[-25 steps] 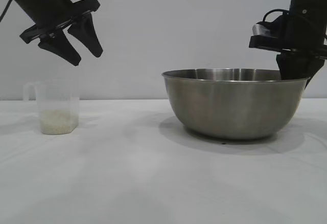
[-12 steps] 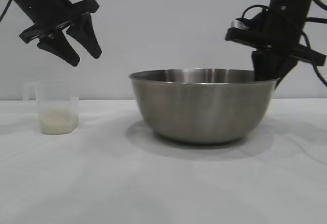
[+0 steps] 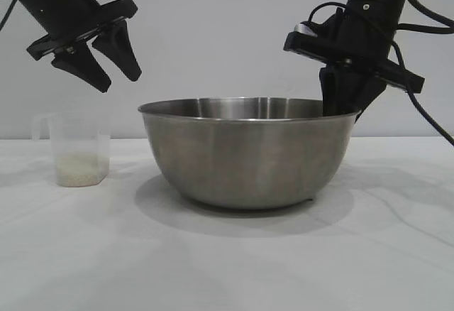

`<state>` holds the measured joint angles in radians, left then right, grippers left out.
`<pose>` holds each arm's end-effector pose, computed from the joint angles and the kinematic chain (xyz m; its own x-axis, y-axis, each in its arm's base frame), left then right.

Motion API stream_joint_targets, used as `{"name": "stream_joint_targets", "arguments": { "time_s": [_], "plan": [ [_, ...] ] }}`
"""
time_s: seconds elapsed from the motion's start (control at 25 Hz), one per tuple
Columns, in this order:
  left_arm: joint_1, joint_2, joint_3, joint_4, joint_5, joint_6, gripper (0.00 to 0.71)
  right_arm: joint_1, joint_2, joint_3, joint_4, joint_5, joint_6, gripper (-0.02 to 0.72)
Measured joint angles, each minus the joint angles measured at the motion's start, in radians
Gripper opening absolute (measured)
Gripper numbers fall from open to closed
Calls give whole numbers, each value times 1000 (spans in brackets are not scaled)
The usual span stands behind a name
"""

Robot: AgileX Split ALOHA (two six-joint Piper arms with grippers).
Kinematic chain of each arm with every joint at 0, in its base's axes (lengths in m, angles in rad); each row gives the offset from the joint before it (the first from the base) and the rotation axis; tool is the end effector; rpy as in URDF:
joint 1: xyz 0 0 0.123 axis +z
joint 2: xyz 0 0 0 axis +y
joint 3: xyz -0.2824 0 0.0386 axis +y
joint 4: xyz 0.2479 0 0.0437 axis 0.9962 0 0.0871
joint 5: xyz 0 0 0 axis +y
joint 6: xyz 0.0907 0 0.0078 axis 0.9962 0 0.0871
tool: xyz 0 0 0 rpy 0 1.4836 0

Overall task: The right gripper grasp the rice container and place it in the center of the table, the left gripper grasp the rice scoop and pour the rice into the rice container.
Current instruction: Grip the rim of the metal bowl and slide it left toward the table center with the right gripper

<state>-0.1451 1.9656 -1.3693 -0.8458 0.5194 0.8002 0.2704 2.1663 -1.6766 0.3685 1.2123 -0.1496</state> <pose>0.4188 -0.0955 0.2011 -0.7478 0.1327 -0.6506 0.3897 0.8811 -0.2682 0.4040 0.1439 0.1714 -0.9597 -0.2806 0.0155 -0.2591 0.9049 0.3375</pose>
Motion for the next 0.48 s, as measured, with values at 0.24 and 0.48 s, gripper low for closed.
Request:
{"name": "stream_joint_targets", "arguments": {
  "time_s": [0.24,0.48],
  "plan": [
    [0,0,0,0,0,0,398,0,-15,-28,-13,2,0,360],
    [0,0,0,0,0,0,398,0,-104,-28,-155,6,4,385]
  ]
}}
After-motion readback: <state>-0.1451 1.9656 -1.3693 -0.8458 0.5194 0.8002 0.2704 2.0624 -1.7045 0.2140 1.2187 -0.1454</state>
